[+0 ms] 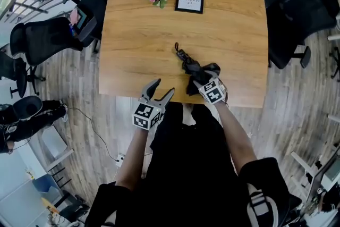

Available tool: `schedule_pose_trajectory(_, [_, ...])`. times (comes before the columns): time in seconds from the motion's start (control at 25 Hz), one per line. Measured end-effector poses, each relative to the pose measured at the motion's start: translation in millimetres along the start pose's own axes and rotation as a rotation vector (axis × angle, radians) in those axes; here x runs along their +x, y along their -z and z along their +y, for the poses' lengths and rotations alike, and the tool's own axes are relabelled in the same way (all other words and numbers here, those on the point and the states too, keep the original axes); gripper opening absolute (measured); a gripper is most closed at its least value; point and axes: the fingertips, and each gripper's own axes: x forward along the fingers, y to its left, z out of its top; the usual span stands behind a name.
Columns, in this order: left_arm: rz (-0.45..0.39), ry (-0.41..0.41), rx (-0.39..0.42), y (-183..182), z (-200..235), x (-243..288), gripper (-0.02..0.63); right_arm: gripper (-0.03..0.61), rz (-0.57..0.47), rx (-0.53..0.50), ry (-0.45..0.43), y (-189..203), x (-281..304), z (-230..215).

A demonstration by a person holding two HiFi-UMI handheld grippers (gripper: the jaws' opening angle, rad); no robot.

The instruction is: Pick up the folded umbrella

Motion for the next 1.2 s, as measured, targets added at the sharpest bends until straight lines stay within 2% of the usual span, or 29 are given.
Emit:
schedule_pose_trajectory(0.6, [-0.054,-0.086,-0.015,-2.0,-18.7,-11.7,0.287,0.267,-0.079,-0.069,-0.021,-14.0,-37.4,1.6])
schedule_pose_trajectory(1.2, [-0.097,-0.17,-0.015,-8.0,-37.2,-20.4,0.287,0.267,-0.199,-0.124,0.007,-38.6,-82.6,-14.8])
